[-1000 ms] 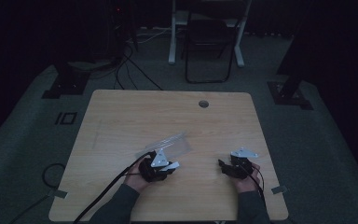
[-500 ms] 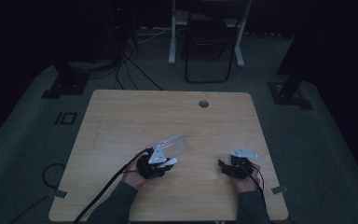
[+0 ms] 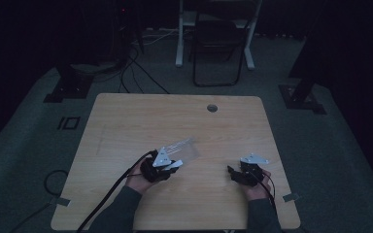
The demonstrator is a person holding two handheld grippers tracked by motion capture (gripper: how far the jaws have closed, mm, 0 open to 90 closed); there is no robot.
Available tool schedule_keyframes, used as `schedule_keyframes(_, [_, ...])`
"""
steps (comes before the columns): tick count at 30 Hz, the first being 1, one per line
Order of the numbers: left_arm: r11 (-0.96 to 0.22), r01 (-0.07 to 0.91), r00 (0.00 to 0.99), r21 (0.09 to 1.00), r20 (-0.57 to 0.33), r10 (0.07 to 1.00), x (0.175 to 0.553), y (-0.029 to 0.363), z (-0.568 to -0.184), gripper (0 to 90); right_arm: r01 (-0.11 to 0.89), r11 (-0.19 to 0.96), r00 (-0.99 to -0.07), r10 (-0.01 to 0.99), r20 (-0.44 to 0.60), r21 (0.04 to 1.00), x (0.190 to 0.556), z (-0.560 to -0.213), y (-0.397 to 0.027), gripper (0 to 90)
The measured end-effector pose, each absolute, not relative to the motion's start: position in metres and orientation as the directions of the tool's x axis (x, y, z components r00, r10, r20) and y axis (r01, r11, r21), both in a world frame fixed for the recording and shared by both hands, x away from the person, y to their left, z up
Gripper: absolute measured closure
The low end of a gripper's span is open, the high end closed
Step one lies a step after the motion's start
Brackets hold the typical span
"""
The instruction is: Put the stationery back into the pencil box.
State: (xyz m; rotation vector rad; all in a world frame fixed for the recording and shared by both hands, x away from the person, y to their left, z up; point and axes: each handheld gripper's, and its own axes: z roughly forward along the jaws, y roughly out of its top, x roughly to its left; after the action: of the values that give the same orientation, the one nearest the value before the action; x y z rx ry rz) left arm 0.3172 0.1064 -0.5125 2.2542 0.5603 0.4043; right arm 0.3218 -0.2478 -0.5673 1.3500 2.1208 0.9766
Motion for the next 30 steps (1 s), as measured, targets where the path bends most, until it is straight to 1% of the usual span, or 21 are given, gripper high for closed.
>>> schedule_keyframes(30, [-0.604,0.269,0.826,0.750,0.143,0.545,0.328,0.108,-0.509,70.3,0.593,0.275,-0.426,0.905,0.006,0.757,0.322,-0.567,-0.248,37.3])
